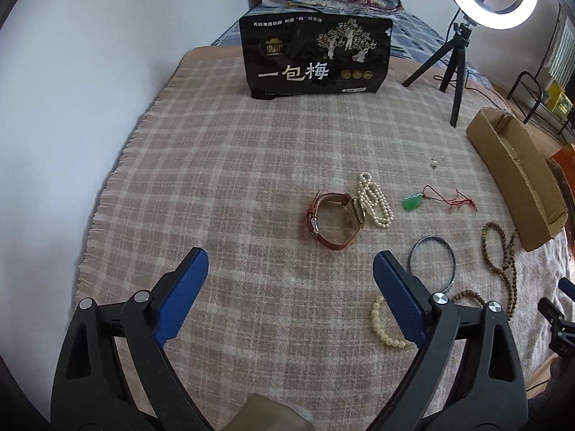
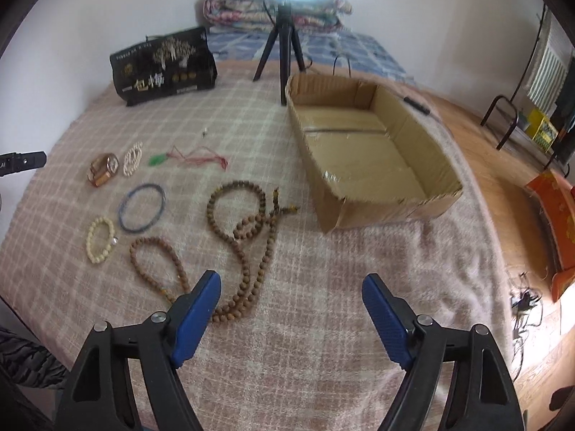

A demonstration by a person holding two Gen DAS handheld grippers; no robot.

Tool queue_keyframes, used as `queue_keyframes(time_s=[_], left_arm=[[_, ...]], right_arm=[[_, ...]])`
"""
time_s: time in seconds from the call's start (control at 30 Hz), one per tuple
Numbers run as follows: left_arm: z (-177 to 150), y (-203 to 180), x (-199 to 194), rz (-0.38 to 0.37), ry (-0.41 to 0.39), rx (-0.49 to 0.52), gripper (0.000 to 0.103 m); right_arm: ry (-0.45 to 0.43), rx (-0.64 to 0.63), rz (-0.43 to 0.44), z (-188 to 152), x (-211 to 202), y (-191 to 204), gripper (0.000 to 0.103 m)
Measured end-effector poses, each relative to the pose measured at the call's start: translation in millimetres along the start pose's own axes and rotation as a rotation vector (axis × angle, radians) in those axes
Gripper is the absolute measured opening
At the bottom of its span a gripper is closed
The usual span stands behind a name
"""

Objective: Organize jewelry
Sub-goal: 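Lower the right gripper onto the brown wooden bead mala and close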

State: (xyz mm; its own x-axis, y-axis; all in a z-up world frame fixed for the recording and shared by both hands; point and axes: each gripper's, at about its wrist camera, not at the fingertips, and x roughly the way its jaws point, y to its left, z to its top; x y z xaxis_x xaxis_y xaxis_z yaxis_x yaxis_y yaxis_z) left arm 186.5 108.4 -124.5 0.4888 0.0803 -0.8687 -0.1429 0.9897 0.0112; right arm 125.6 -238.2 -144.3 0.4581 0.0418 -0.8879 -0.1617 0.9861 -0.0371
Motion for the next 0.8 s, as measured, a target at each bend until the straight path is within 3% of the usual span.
queue_keyframes(time_s=[0.13, 0.17, 0.2, 0.27, 0.43, 0.8], left_arm=[[6, -2, 18, 0.004, 0.041, 0.014, 0.088], [8, -2, 23, -0.002, 0.055, 0.004, 0.083], [9, 0, 28, -0.011, 0.071, -0.009, 0.072], [10, 3, 37, -0.036, 0.106, -0.028, 0.063], [12, 9, 57, -0.111, 0.174, -0.096, 0.063], [22, 3, 84, -0.121, 0.209, -0.110, 0.055]], right_arm=[[0.067, 0.015, 0.052, 0, 23, 1, 0.083], [0.078, 0.008, 0.049, 0, 28, 3, 0.083], [0.091, 0.001, 0.043, 1, 34, 5, 0.083], [0.119, -0.002, 0.040, 0, 45, 7, 0.082], [0.169, 0.036, 0.058, 3, 63, 7, 0.074], [0.199, 0.035, 0.041, 8, 77, 14, 0.065]])
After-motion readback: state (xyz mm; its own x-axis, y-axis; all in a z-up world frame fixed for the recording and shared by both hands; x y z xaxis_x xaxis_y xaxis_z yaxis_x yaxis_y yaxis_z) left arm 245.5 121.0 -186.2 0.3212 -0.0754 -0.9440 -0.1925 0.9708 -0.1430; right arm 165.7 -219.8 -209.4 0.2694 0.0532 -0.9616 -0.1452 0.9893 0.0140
